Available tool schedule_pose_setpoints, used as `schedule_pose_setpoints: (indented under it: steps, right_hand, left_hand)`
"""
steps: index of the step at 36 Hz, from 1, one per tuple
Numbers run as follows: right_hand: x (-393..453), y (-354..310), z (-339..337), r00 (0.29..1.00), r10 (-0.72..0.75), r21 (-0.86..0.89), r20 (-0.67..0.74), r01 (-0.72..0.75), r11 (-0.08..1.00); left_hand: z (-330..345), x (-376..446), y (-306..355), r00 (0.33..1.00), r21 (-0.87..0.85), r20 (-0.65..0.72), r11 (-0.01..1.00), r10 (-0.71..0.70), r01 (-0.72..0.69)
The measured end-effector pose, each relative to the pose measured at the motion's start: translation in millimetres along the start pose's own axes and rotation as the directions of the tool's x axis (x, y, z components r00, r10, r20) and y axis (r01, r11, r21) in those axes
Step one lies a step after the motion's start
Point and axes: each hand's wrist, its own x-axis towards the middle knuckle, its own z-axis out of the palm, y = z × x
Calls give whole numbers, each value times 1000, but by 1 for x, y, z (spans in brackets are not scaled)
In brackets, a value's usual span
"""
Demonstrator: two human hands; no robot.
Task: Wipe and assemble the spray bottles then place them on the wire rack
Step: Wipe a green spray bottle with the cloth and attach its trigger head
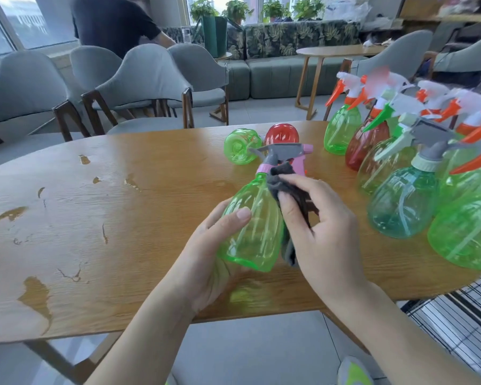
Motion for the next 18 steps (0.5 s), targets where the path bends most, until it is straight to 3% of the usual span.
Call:
schedule_pose_setpoints:
  steps: [5, 11, 14, 18]
  right_hand:
    - [-16, -7, 7, 979, -199, -10, 36, 200, 980]
    - [-35, -6, 13, 857, -477, -66, 195, 496, 866]
    - [-32, -1, 11, 872, -464, -78, 158, 479, 874]
    - [-19, -2, 10, 943, -329, -102, 44, 332, 938]
  left_hand:
    - [3, 2, 0, 998, -122, -68, 992, 15, -23]
    - [2, -4, 7, 996, -252, -44, 966, -75, 61]
    - [2, -3, 7, 997, -232, -43, 972, -60, 48]
    - [0, 2, 3, 998, -170, -42, 984, 43, -49]
